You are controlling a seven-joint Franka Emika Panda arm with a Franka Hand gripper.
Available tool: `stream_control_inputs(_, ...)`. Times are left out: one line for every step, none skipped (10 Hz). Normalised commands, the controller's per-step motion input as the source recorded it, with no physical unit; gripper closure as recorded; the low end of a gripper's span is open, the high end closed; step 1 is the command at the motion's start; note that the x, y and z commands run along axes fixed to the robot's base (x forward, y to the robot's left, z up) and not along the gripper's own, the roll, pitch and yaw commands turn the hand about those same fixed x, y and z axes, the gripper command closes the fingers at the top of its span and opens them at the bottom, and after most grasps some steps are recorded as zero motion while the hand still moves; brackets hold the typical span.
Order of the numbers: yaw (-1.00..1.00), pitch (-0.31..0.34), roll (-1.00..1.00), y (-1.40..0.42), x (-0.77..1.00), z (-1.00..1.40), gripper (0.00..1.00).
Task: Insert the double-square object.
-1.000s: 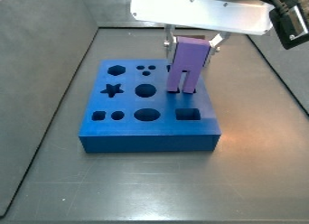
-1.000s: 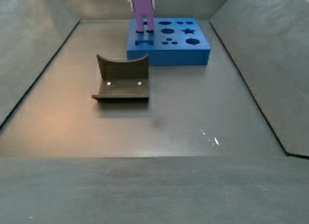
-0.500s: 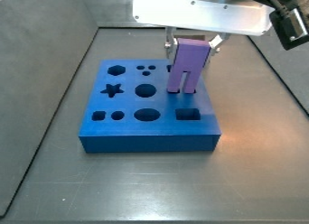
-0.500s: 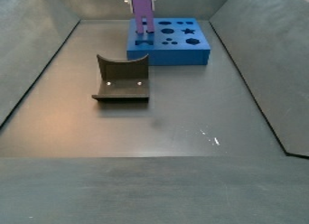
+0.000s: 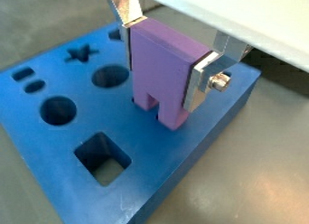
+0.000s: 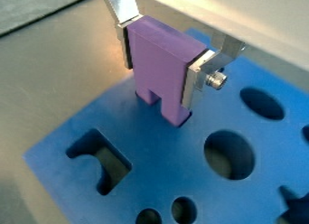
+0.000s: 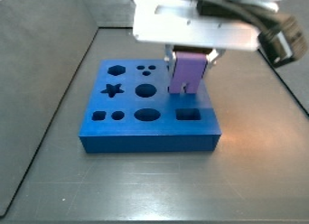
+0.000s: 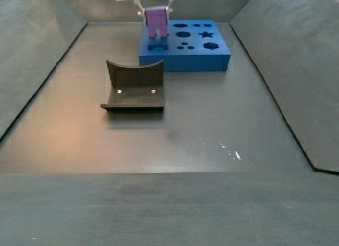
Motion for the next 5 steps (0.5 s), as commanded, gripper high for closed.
stream_control_inputs(0.00, -0.340, 0.17, -0.06, -0.11, -0.49, 1.00)
stream_control_inputs(0.00, -0.064, 0.21, -0.13, 0.00, -0.19, 1.00)
stream_control_inputs(0.00, -0.017, 0.00, 0.00, 0.00, 0.00, 1.00)
stream_control_inputs(0.00, 0.006, 0.00, 0.00, 0.00, 0.00, 1.00)
stream_control_inputs(0.00, 0.000, 0.00, 0.00, 0.00, 0.00, 1.00)
